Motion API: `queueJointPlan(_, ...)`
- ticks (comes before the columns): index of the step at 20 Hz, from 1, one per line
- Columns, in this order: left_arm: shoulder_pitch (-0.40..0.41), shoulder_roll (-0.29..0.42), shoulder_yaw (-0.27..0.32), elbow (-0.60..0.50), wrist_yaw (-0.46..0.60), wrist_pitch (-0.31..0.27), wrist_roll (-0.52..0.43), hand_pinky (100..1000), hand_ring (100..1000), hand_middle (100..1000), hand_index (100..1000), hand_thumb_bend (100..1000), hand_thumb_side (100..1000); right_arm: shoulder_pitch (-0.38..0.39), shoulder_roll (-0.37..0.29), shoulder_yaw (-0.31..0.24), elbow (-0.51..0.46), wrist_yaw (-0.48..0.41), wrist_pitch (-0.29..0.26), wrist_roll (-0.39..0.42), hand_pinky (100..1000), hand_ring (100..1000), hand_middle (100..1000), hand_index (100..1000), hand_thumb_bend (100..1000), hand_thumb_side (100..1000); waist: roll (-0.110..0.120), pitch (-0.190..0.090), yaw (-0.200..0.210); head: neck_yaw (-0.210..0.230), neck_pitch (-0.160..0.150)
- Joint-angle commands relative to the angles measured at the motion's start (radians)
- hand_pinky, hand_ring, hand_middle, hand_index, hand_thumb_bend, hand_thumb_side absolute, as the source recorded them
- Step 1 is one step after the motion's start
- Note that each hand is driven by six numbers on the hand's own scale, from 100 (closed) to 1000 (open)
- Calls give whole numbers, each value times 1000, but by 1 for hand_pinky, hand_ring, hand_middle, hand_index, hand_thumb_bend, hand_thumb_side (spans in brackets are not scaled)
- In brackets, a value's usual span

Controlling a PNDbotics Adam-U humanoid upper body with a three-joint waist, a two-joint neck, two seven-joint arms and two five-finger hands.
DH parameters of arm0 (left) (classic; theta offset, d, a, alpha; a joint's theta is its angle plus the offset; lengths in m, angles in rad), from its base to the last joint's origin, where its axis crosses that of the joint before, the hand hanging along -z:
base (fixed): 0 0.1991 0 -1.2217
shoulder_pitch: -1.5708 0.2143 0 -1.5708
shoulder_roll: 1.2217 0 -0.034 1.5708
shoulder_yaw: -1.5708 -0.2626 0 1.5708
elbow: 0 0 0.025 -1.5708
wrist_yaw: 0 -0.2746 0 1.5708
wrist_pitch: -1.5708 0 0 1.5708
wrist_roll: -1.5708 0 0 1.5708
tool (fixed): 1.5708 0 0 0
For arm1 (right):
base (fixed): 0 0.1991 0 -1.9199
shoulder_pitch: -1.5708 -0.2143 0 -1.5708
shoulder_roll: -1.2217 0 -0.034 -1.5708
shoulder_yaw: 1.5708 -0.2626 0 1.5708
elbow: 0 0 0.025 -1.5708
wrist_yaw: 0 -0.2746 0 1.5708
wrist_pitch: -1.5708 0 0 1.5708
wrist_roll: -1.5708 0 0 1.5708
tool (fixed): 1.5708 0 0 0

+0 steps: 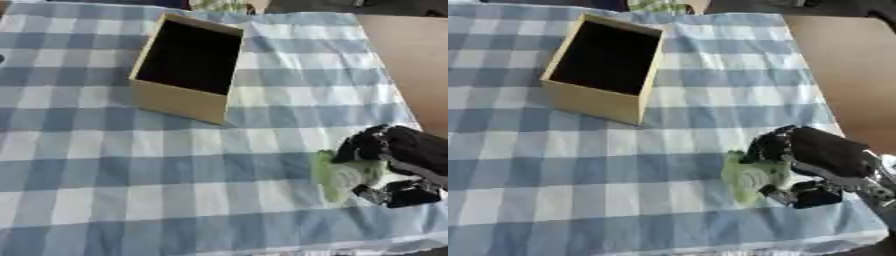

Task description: Pick up objects on the table and place them in the box.

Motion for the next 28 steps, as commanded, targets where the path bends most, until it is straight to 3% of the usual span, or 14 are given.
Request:
queueJointPlan(1, -12, 6, -2, -15, -5, 0, -8, 365, 640, 740, 648, 100, 781, -19, -64, -19, -9, 9, -4, -31, 564, 491, 400, 628, 100, 100, 0, -18, -1, -2, -9)
queueJointPlan(5, -12, 6, -3, -15, -5, -1, -13, 365, 640, 741, 648, 100, 781, -73, -131, -13, -9, -29, -6, -42, 570, 499, 407, 634, 100, 100, -3, -22, 3, -8, -11)
queueJointPlan(9, -13, 4, -5, -15, -4, -1, -17, 365, 641, 742, 648, 100, 781, -163, -206, 9, -9, -115, 9, 3, 574, 503, 414, 637, 100, 100, -6, -23, 13, -18, -17)
queueJointPlan(16, -16, 3, -10, -15, 1, -3, -24, 365, 642, 744, 647, 100, 782, -374, -306, 35, -9, -319, 101, 112, 567, 497, 407, 635, 100, 100, -14, -22, 31, -35, -28)
queueJointPlan(23, -25, 2, -16, -15, 7, -8, -31, 365, 643, 745, 647, 100, 783, -617, -310, 80, -9, -527, 233, 253, 564, 494, 403, 641, 100, 100, -19, -15, 58, -60, -39)
queueJointPlan(28, -34, 6, -19, -15, 11, -10, -32, 364, 644, 747, 647, 100, 784, -769, -272, 108, 10, -577, 306, 332, 565, 492, 402, 643, 100, 100, -27, 7, 78, -74, -59)
